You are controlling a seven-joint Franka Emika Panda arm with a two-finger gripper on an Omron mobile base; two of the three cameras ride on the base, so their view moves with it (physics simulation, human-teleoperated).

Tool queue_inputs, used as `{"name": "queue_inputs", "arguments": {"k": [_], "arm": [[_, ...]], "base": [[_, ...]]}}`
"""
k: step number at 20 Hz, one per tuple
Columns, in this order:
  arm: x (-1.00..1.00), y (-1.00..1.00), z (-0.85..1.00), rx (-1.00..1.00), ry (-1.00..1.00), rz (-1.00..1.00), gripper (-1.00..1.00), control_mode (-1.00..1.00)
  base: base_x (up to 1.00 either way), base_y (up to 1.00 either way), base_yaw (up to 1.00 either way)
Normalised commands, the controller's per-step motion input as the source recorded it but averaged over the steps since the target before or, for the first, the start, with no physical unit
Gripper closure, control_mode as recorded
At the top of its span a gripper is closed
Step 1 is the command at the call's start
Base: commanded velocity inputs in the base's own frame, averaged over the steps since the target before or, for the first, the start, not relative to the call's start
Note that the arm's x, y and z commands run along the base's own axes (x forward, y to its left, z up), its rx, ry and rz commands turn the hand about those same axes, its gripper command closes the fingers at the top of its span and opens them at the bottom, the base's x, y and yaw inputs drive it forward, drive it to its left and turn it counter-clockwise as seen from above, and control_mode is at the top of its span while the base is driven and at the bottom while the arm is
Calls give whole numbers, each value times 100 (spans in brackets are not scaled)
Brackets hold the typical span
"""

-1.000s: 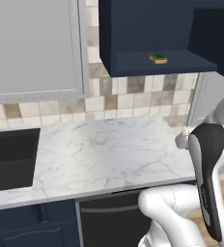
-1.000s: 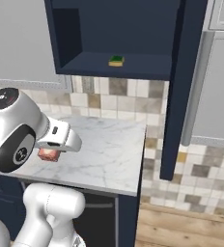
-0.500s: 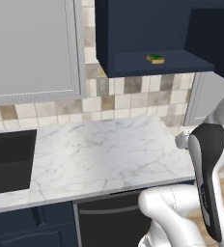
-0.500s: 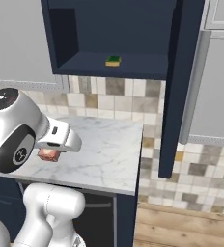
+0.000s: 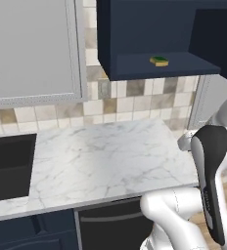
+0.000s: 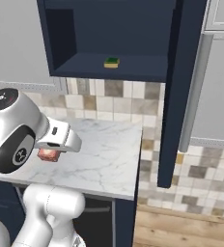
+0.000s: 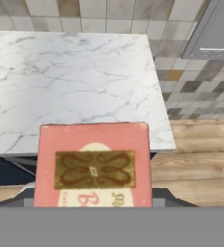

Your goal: Pick up the sponge and bar soap from the sink, and place them back in the cabinet, and close the cabinet door.

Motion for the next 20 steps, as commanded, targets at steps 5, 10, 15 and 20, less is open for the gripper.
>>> {"name": "queue_inputs", "arguments": {"k": [5,10,15,20], "arm": [[0,0,0,0,0,0,100,100],[0,0,0,0,0,0,100,100],[0,0,0,0,0,0,100,100],[0,0,0,0,0,0,100,100]], "base": [[34,-24,0],[26,-25,0],[0,-7,0],[0,0,0]]}}
